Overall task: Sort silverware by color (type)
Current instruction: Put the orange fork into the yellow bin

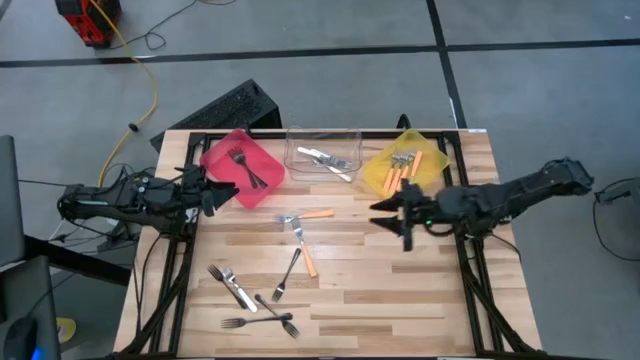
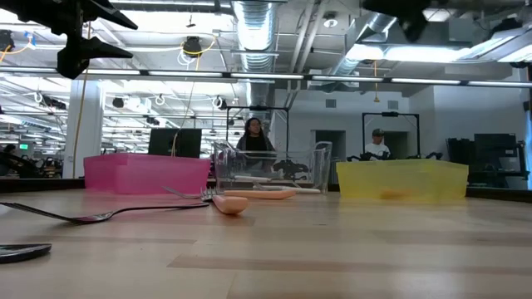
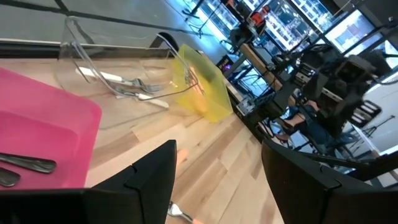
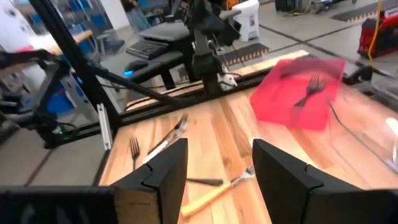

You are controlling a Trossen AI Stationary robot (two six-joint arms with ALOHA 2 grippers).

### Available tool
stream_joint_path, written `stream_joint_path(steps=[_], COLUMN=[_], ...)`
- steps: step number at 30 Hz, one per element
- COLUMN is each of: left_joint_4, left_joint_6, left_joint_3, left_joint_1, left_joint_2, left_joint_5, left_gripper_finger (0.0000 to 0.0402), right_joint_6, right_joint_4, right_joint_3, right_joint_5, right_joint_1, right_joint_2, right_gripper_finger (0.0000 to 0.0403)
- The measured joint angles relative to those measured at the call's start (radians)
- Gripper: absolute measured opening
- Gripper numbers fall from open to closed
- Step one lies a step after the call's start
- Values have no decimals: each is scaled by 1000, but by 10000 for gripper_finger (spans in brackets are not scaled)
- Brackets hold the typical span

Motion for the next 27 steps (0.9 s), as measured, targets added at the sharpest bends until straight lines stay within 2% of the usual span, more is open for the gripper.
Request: stream_joint_path(steps=[4,9,13,20,23,27], left_joint_4=[-1,-4,-5,-4,-4,-4], left_joint_6=[25,84,102,121,128,129], left_joint_3=[0,0,0,0,0,0], left_joint_1=[0,0,0,0,0,0], left_joint_2=[0,0,0,0,0,0], left_joint_5=[8,38,56,58,57,57], left_gripper_finger=[220,220,220,220,220,220], right_joint_6=[-50,-67,-147,-203,-149,-99], right_joint_4=[2,-6,-10,-148,-239,-287], right_joint_3=[128,261,373,558,610,644], right_joint_5=[16,26,25,28,82,81], right_joint_1=[-13,-49,-50,-66,-74,-70], right_joint_2=[162,367,532,754,839,927], right_gripper_finger=[219,262,285,291,292,292])
